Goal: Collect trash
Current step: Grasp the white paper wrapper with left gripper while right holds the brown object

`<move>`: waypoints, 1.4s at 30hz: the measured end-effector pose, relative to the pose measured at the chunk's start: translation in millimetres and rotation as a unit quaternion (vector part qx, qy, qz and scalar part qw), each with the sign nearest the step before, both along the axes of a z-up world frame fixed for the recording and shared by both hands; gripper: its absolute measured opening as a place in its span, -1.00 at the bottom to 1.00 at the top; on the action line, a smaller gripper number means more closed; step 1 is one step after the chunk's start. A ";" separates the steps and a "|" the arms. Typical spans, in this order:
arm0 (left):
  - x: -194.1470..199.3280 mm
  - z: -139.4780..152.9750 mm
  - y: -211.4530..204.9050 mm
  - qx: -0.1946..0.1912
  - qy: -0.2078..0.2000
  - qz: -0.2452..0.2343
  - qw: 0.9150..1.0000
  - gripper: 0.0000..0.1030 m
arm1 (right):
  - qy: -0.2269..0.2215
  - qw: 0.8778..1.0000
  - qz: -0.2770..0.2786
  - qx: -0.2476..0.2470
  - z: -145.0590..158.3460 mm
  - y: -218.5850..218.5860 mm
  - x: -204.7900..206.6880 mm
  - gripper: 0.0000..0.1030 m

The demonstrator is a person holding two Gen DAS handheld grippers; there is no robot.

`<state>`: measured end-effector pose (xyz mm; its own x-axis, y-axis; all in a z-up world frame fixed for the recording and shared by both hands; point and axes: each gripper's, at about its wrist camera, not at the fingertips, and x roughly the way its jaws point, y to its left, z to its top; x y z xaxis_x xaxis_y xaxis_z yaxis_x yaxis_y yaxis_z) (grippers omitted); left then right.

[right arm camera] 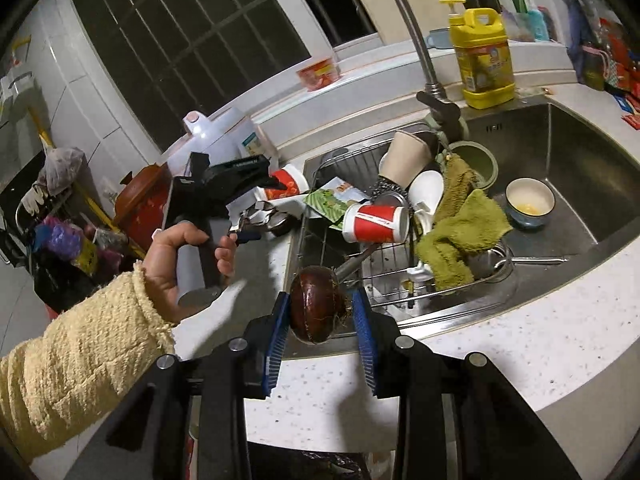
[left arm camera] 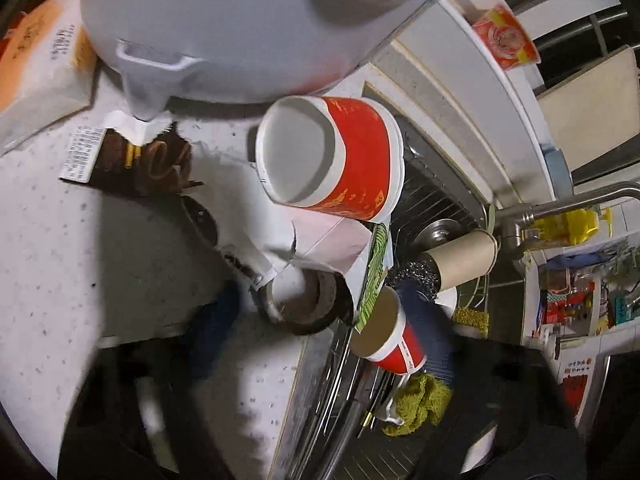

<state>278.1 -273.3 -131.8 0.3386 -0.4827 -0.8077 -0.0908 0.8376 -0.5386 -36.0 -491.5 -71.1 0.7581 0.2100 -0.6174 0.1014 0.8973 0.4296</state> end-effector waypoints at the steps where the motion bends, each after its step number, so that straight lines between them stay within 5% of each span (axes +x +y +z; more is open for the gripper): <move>1: 0.6 0.0 -0.8 0.000 -0.001 -0.003 1.000 -0.09 | -0.001 1.000 -0.001 0.001 -0.3 -2.2 -0.4 -0.37; 9: -14.5 19.6 16.2 -0.031 -0.033 -0.037 0.998 -0.89 | -0.003 1.000 0.014 0.001 0.5 2.4 2.6 -0.37; 23: -104.1 59.5 136.9 -0.091 -0.081 -0.095 0.988 -0.97 | -0.024 0.997 0.076 -0.006 19.5 74.2 22.2 -0.37; 33: -255.7 97.5 266.2 -0.058 -0.139 -0.156 0.976 -0.97 | -0.031 0.982 0.185 -0.008 37.5 171.9 9.0 -0.37; 39: -334.8 63.5 318.1 -0.023 -0.077 -0.165 0.983 -0.97 | 0.036 0.954 0.298 -0.021 3.8 257.9 -24.8 -0.37; 42: -365.3 11.6 335.9 0.001 -0.012 -0.167 0.986 -0.97 | 0.086 0.939 0.334 -0.019 -25.4 290.2 -37.3 -0.37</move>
